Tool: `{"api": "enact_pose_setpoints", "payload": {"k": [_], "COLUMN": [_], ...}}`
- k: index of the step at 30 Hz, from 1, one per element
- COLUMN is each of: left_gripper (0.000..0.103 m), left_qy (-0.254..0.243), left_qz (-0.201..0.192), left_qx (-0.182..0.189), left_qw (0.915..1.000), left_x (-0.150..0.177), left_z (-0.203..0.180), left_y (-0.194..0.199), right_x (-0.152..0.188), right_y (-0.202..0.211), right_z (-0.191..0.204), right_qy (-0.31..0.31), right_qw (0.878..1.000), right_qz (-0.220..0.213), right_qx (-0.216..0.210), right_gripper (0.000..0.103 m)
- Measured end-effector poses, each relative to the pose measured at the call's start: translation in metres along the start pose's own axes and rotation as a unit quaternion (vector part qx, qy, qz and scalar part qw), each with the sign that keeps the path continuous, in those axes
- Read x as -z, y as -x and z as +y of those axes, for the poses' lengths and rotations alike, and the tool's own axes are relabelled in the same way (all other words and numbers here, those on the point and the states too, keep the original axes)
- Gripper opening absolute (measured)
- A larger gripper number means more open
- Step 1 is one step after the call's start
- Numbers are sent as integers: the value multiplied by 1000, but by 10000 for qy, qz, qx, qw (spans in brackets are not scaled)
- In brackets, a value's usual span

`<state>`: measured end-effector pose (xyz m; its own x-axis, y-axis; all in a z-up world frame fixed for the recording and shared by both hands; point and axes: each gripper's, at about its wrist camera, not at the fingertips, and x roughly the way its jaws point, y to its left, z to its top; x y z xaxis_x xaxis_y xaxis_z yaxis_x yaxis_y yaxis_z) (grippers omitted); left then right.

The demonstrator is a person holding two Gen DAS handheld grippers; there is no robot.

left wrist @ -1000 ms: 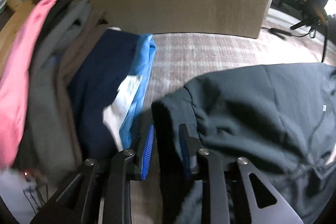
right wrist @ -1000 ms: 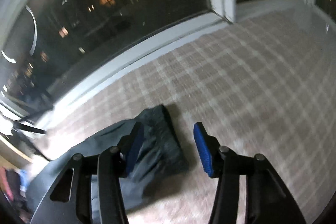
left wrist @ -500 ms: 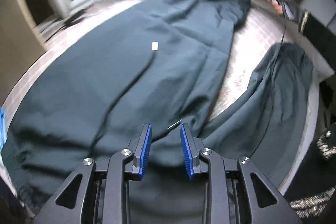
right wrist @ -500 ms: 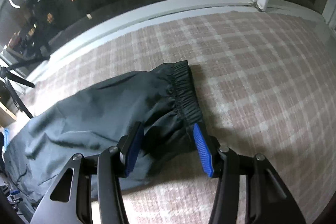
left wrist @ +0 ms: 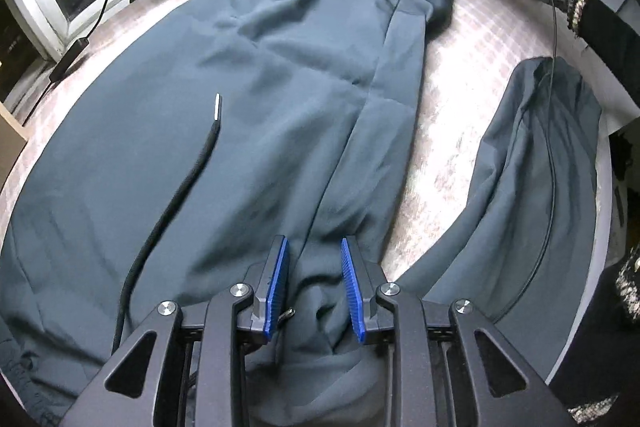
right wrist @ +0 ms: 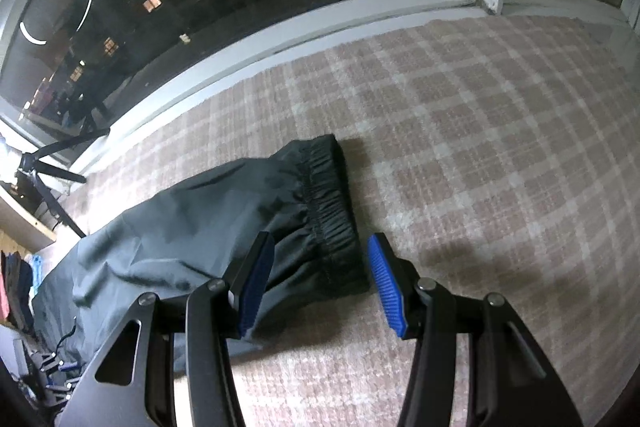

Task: Fold clothes

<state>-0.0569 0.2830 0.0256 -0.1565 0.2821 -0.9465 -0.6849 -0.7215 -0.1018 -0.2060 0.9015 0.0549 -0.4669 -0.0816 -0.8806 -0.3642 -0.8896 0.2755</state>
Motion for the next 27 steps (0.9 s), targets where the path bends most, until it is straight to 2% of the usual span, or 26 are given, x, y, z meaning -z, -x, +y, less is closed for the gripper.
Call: {"api": "enact_pose_setpoints", "payload": {"k": [2,4,5,7,8,10,14,17,22,24,27], "left_gripper": [23,11,0,0,0,0,0,0,0,0,1], "left_qy": [13,5,12,6,-3,17,95,262,376,306,171], "left_qz": [-8,-15,9,7,-13,-45,-229,-411,-706,-657,-448], "left_qx": [24,33,55,69,66,75,93,139,310,302,229], "left_qw": [10000,10000,10000,10000,10000,10000,9996,9987,9963,9969,9986], "left_x": [0,1,1,2,3,4,7,11,23,25,20], "left_z": [0,0,0,1,1,0,6,13,14,8,-5], "left_y": [1,2,2,1,1,0,14,31,57,56,40], "right_x": [0,0,-1,0,2,5,4,0,8,15,24], "right_y": [-6,-17,-25,-36,-38,-37,-10,13,50,51,33], "right_z": [0,-1,0,6,10,21,33,32,24,21,14], "right_qy": [-28,-72,-74,42,161,441,700,662,495,463,465], "right_qw": [9999,9997,9995,9992,9991,9982,9966,9960,9928,9925,9956], "right_qz": [112,229,301,375,344,213,-199,-520,-1077,-1116,-792], "right_qx": [-38,-36,1,111,182,344,387,309,-179,-206,191], "right_gripper": [50,50,50,50,45,24,23,23,23,23,23]}}
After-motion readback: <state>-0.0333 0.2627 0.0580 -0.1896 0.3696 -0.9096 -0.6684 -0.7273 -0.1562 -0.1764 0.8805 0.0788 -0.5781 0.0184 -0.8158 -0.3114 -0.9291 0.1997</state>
